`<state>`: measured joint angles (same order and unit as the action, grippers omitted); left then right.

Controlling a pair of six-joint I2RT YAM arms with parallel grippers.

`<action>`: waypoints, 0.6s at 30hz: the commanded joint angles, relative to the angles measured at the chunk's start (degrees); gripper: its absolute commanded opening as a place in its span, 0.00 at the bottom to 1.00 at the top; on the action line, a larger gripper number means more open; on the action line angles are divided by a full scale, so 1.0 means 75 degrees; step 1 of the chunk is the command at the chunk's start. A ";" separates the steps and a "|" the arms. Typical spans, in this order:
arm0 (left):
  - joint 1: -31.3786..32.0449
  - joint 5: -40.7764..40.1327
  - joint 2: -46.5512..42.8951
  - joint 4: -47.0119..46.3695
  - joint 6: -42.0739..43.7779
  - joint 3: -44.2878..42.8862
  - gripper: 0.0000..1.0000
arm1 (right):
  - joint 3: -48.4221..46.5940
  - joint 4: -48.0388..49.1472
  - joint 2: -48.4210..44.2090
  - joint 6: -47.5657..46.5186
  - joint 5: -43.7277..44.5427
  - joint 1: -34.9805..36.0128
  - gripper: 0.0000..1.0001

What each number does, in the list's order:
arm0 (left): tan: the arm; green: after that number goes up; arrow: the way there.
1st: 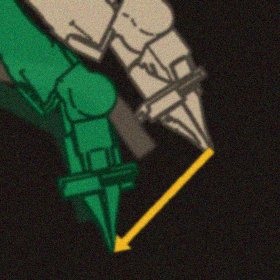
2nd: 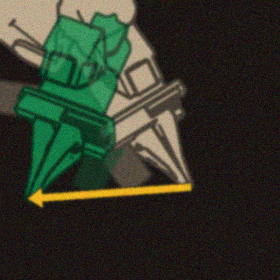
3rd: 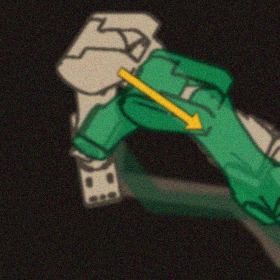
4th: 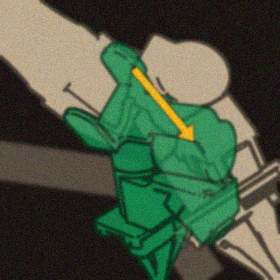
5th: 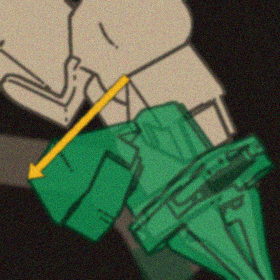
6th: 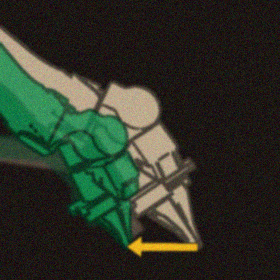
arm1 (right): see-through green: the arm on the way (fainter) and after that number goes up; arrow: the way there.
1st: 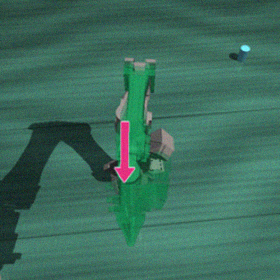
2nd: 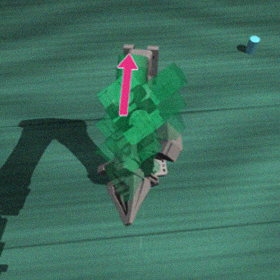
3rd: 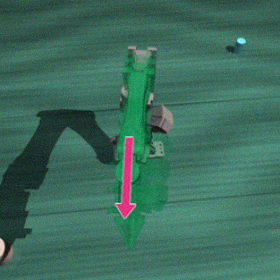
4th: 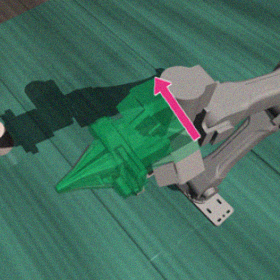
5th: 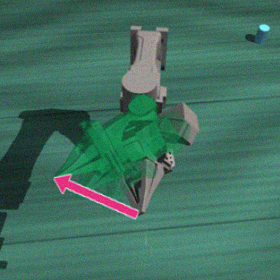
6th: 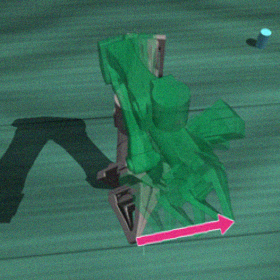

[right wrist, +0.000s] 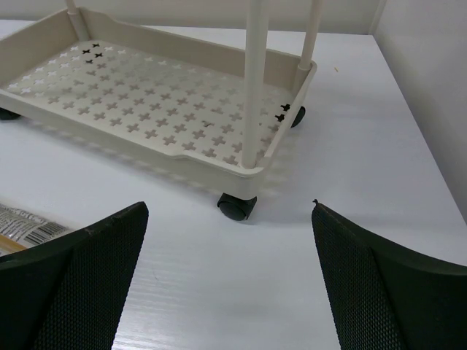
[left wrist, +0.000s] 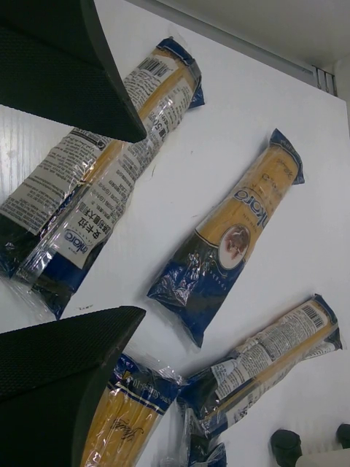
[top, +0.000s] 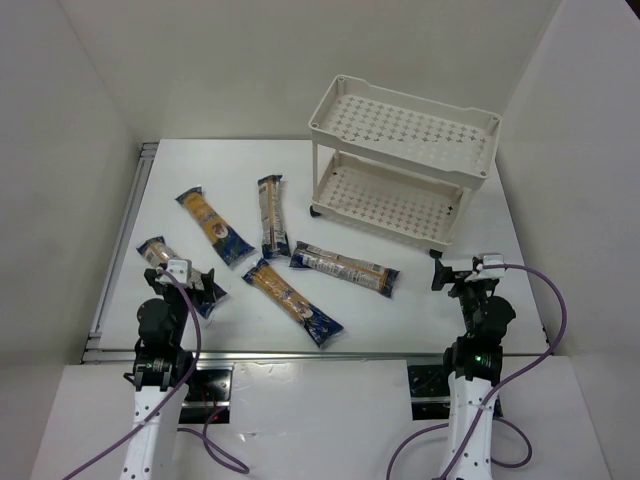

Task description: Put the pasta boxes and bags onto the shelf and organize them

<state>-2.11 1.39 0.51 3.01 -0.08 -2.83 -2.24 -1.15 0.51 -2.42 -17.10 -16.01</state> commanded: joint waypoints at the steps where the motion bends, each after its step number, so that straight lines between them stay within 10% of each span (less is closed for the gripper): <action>1: -0.0047 0.0213 -0.0186 -0.0260 0.0116 0.0260 1.00 | 0.0322 0.0141 -0.0057 0.0064 0.0101 0.0049 0.97; 10: -0.0047 0.0843 -0.0186 -0.0132 0.0721 0.0062 1.00 | -0.0121 0.0773 -0.0057 -0.0694 -0.1020 0.0049 0.97; 13: -0.0047 0.2229 -0.0186 -0.0131 0.2260 -0.0570 1.00 | -0.1128 -0.0550 -0.0057 -0.3709 -0.3069 0.0049 0.99; 14: -0.0047 0.2426 -0.0186 -0.0027 0.2689 -0.0769 1.00 | -0.1955 -0.1919 -0.0057 -0.7607 -0.4154 0.0049 0.99; 16: -0.0047 0.4314 -0.0186 0.1929 0.8793 -0.1470 1.00 | -0.2476 -0.3708 -0.0057 -0.8923 -0.4352 0.0049 0.99; 18: -0.0047 0.4000 -0.0186 0.2213 0.9874 -0.1766 1.00 | -0.3320 -0.3039 -0.0057 -0.6261 -0.3318 0.0049 0.99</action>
<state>-2.24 20.95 0.54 12.97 39.48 -10.61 -19.03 -18.31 0.60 -44.16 -39.92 -15.99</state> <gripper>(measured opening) 0.999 0.989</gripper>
